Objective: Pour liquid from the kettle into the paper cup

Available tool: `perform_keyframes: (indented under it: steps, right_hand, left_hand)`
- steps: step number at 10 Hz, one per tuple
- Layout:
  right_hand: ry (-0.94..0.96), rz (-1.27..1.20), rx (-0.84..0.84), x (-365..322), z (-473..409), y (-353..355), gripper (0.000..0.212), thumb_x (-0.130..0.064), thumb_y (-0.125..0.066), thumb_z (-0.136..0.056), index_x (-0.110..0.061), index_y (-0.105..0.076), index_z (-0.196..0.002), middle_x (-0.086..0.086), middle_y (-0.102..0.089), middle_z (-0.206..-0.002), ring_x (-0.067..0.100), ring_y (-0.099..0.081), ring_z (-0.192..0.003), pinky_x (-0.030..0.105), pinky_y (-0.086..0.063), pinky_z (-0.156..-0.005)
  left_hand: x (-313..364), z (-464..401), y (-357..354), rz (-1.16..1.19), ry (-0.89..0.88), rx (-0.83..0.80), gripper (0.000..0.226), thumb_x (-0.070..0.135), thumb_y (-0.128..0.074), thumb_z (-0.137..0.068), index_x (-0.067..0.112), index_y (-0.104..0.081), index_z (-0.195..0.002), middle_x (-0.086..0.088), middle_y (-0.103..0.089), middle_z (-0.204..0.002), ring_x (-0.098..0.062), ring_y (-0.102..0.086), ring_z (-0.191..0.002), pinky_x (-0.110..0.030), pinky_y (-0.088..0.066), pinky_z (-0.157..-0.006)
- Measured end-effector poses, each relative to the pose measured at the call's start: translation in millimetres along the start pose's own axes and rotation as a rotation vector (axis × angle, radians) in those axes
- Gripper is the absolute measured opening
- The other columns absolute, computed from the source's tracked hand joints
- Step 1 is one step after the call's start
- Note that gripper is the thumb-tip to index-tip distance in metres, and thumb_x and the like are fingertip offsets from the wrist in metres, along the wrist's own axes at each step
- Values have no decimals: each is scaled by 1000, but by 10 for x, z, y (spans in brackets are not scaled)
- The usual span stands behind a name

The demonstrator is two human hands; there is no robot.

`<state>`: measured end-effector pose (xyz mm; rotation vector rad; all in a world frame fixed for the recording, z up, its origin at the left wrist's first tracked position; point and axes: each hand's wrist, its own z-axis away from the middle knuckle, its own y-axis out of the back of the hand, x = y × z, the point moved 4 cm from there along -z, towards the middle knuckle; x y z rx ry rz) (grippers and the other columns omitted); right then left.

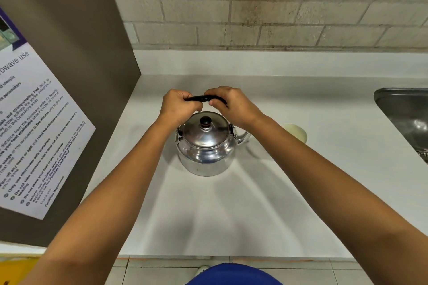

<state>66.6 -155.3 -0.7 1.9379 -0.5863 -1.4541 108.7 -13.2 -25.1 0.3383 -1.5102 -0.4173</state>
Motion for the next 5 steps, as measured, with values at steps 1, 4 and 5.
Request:
perform_keyframes:
  steps: [1, 4, 5]
  right_hand:
    - [1, -6, 19, 9, 7, -6, 28, -11, -51, -91, -8, -61, -117, 19, -65, -104, 23, -56, -90, 22, -37, -77]
    - [9, -7, 79, -20, 57, -36, 31, -16, -53, -89, -11, -60, -119, 12, -66, -108, 17, -57, -88, 23, -42, -78]
    - [-49, 10, 146, 26, 75, -16, 33, -19, -51, -90, -12, -58, -122, 13, -65, -113, 23, -62, -95, 27, -46, -82]
  left_hand:
    - [-15, -13, -9, 0, -34, 6, 26, 6, -68, -60, 21, -55, -43, 16, -40, -25, 0, -35, -27, -8, -27, -31]
    - [109, 107, 13, -12, -304, -80, 28, 20, -57, -66, 21, -67, -92, 4, -66, -86, -13, -61, -80, -21, -47, -75]
    - [169, 111, 2, -94, -347, -99, 35, 25, -55, -74, 21, -64, -107, 0, -64, -107, -20, -60, -94, -29, -47, -84]
